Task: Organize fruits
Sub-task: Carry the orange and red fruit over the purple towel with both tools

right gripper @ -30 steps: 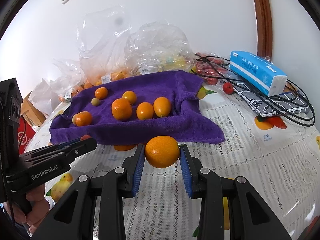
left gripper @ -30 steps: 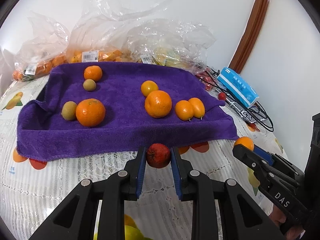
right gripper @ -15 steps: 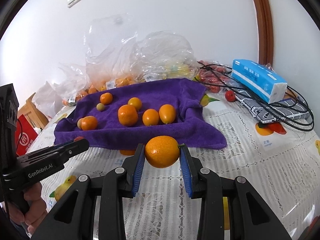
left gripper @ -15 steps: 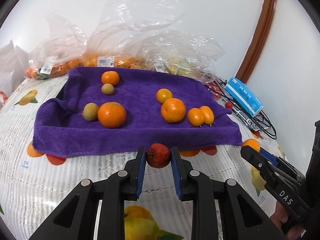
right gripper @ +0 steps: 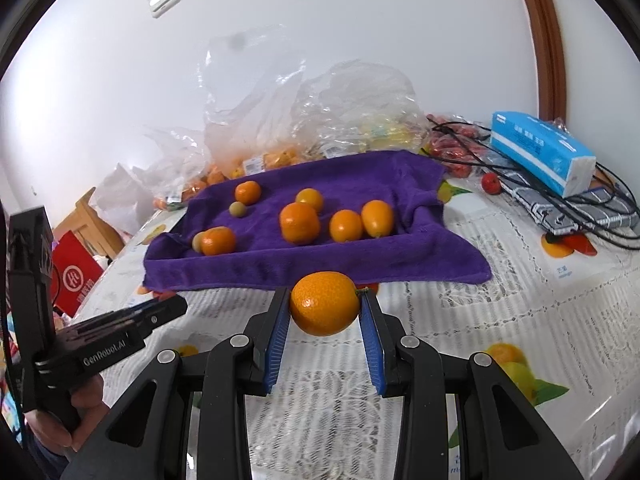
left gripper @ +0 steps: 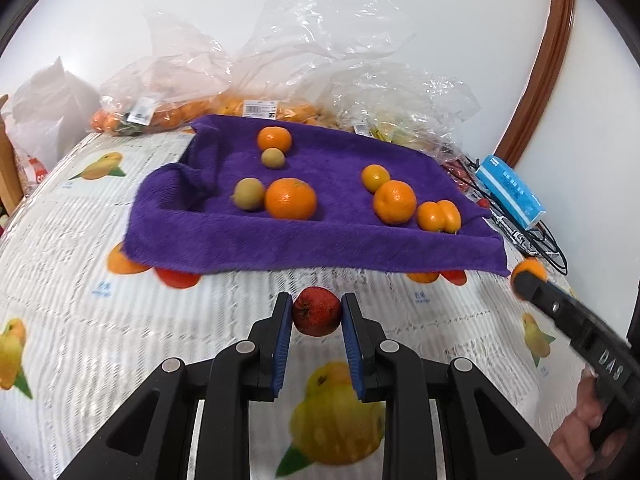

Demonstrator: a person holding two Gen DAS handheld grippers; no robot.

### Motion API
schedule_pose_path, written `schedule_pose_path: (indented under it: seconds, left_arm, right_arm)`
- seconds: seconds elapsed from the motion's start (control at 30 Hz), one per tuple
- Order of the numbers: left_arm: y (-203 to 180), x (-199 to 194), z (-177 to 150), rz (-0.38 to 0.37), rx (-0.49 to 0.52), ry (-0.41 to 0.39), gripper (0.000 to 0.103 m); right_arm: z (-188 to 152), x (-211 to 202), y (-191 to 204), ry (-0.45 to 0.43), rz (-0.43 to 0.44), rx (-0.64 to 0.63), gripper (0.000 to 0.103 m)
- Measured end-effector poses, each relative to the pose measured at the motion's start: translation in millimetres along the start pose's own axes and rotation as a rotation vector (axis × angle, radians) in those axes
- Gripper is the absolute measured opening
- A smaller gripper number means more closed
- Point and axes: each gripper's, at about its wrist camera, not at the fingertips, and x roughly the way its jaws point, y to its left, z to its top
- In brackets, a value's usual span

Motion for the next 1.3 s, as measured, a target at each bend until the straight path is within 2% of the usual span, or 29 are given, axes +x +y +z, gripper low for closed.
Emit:
schedule_pose_path:
  seconds: [0.4,0.63,0.87,1.3]
  left_arm:
    - [-6,-52,8,-0.039,0.022,-0.06,0.024]
    - [-5,-72,14,-0.031,0.031,-0.096,0.024]
    - [-4,-91,18,-0.03,0.038,-0.137,0.024]
    - [-6,-121,31,-0.023,0.054,-0.191,0.024]
  right_arm:
    - [23,-36,21,-0.066,-0.015,-0.035,0.035]
    - [37,-56,20,-0.079,0.007,-0.017,0.035]
    - [45,-74,25,-0.117,-0.03,-0.034,0.035]
    - [57,-98,42,-0.162,-0.028,-0.054,0.035]
